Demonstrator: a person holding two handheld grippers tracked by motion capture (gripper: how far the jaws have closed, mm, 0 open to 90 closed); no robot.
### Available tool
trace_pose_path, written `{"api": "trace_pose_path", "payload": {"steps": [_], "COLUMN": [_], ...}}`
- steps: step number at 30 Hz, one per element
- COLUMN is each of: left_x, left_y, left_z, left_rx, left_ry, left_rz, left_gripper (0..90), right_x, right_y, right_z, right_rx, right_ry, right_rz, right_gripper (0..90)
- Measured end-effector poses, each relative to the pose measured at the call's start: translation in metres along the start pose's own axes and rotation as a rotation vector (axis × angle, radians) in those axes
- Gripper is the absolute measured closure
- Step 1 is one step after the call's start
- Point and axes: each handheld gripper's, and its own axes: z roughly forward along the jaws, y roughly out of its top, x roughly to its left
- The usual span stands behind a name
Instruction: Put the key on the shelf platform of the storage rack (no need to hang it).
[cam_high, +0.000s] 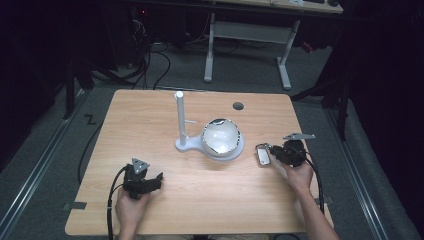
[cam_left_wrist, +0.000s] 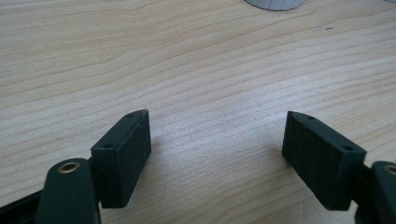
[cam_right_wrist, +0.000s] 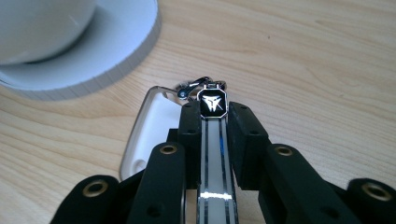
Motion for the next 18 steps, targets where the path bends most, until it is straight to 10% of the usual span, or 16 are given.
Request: {"api": "trace_pose_path", "payload": {"steps": [18], "left_x": [0.0], "left_y": [0.0], "left_z": [0.0], "left_rx": [-0.001], "left_ry": [0.0], "left_rz": [0.003], "left_gripper": [24.1], "right_x": [0.01], "right_y": [0.005], "right_z": [-0.042], "right_rx": [-0.117], "right_ry": [0.07], "right_rz": [-0.004], "right_gripper": [76.7]}}
